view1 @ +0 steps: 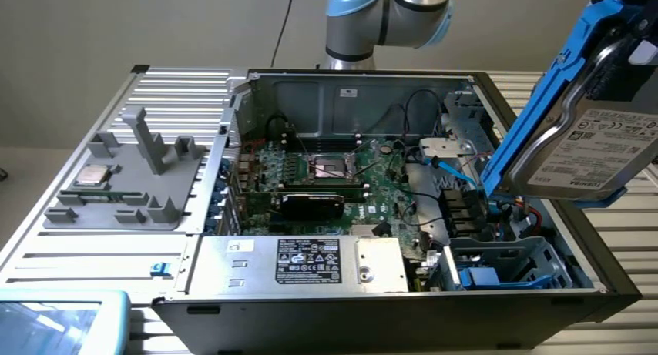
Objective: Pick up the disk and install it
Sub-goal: 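Pick up the disk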
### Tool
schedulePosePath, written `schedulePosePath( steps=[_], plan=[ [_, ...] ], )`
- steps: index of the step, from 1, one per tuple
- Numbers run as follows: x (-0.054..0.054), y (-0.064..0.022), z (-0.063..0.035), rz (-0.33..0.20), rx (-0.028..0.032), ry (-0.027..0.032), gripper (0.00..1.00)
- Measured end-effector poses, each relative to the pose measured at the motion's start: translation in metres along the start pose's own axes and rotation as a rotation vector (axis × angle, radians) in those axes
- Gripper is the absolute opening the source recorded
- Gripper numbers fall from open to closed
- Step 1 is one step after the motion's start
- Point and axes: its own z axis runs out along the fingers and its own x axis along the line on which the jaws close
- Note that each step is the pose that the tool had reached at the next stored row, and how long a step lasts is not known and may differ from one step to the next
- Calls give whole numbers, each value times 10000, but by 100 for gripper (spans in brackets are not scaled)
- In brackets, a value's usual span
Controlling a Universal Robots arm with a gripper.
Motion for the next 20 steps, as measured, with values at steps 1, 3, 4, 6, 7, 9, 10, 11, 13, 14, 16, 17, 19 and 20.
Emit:
schedulePosePath(
  steps=[1,3,4,6,7,9,10,11,13,14,16,17,19,20],
  plan=[
    [0,-1,4,0,-1,1,37],
    [0,-7,24,0,-79,6,37],
    [0,-12,37,0,-113,9,37],
    [-2,-28,66,-1,-159,10,37],
    [-3,-40,84,0,-168,11,37],
    [-4,-69,121,-4,-176,11,37],
    [-5,-82,140,-9,-180,13,37],
    [-5,-93,158,-13,-185,13,37],
    [-6,-103,193,-29,-207,15,37],
    [-7,-104,207,-42,-224,15,37],
    [-7,-105,232,-78,-272,9,37],
    [-7,-105,243,-101,-297,6,37],
    [-4,-105,267,-198,-335,-3,37],
    [-2,-105,281,-274,-347,-6,37]
  ],
)
